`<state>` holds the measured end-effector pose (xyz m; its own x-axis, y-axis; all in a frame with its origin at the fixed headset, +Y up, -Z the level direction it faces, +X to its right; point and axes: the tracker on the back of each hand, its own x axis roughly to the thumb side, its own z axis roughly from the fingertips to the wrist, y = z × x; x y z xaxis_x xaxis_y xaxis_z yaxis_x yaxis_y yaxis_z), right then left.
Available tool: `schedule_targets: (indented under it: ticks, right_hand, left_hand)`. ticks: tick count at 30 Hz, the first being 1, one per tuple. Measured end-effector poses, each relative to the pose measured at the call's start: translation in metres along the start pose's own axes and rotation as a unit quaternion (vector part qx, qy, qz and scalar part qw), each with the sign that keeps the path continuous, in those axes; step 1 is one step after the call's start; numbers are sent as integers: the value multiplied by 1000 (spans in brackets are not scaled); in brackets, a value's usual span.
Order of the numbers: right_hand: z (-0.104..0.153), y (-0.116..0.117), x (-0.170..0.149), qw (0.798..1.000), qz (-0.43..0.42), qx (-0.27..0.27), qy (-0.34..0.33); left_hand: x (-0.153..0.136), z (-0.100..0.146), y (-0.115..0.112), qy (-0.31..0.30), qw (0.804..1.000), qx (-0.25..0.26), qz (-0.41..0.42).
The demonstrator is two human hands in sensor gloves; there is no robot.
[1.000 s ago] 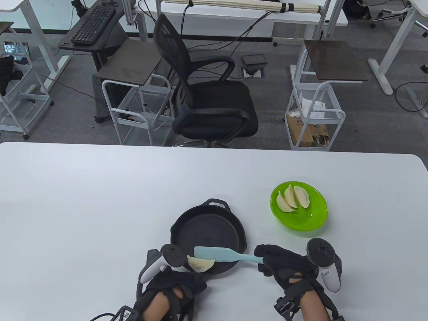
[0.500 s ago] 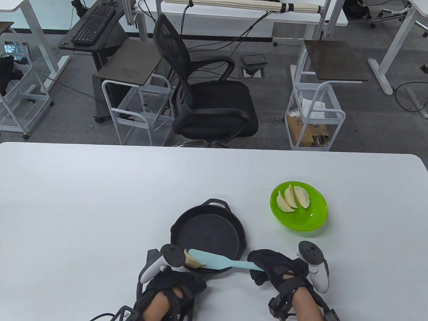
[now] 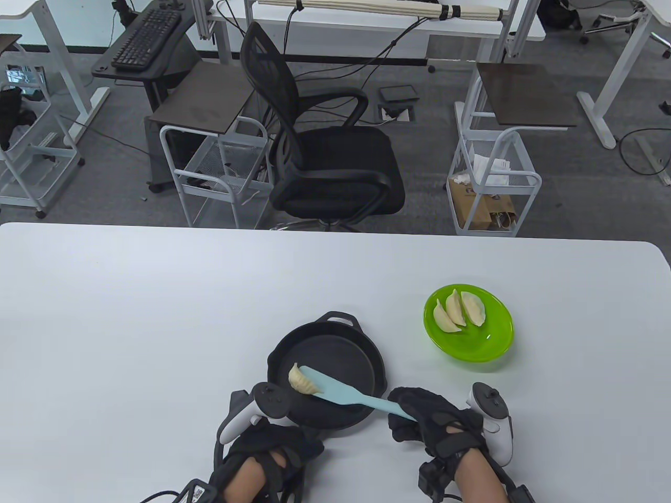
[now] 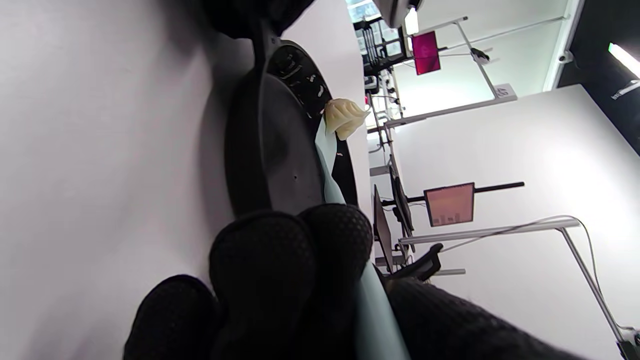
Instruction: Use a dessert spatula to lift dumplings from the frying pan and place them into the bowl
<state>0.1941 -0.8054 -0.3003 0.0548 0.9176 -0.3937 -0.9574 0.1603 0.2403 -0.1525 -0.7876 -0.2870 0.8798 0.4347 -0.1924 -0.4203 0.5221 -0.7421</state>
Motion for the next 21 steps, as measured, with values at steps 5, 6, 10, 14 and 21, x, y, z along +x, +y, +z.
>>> schedule_targets:
  ticks: [5,6,10,14,21]
  right_hand:
    - [13,-9,10,996,-55,-57,-51]
    - [17,-11,12,993,-69,-73,-61]
    - [30,-20,16,981,-113,-132,-86]
    - [44,-29,19,964,-144,-202,-99]
    - [59,-43,18,936,-169,-298,-86]
  left_hand:
    - [0,0,0,0,1000,0,0]
    - [0,0,0,0,1000,0,0]
    - [0,0,0,0,1000,0,0]
    - [0,0,0,0,1000,0,0]
    - [0,0,0,0,1000,0,1]
